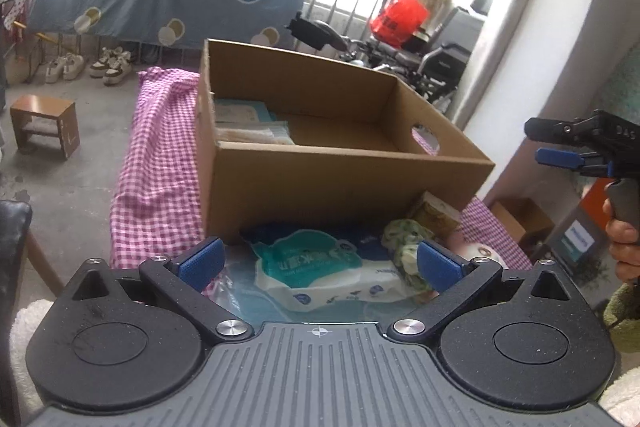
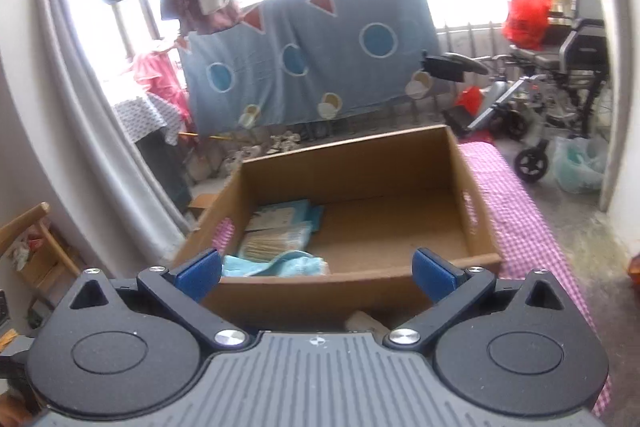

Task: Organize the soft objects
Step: 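Withdraw both grippers from the box toward the remaining items, then move both grippers down toward the blue-and-white Zonsen wet-wipes pack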

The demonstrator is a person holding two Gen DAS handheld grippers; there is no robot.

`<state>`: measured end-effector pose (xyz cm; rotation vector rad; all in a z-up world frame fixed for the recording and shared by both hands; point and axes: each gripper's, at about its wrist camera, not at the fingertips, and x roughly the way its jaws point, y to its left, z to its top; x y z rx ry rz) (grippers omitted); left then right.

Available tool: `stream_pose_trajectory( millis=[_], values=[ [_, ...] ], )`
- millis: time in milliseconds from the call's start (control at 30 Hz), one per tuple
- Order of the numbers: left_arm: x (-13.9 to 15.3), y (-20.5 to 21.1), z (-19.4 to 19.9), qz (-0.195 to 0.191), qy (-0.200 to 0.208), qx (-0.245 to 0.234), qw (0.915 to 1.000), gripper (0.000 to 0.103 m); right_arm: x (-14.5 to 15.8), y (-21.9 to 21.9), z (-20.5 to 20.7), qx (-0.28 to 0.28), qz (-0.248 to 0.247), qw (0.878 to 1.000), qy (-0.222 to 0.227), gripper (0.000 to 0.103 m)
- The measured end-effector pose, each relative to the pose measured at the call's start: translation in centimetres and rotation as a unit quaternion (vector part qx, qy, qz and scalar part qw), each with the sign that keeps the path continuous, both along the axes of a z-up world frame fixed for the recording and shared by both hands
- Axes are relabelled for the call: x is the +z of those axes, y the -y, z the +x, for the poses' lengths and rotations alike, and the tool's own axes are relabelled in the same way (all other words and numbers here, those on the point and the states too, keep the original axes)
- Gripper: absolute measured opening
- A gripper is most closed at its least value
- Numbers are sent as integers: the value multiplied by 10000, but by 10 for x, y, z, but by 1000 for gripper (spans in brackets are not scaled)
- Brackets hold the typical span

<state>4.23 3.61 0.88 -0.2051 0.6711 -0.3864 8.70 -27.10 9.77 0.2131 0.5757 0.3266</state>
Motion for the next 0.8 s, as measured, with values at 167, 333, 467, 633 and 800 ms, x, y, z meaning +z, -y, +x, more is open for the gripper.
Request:
stream_pose_trajectory(
  millis=[167,333,467,633,800],
  values=[
    [-3,36,2,323,-73,-538,9980,103,-40,26,-18,-254,-33,9983,-530,103],
    [-8,68,4,607,-116,-758,9952,103,-76,16,-38,-78,-693,9947,-754,103],
    [-14,76,6,667,-285,-684,9950,103,-96,-2,-47,295,-1374,9878,-664,103],
    [-15,78,12,742,-422,-428,9954,103,-127,-19,-44,690,-2340,9688,-441,102],
    [-14,79,18,789,-500,-305,9952,103,-137,-11,-35,792,-2246,9705,-375,99]
  ],
)
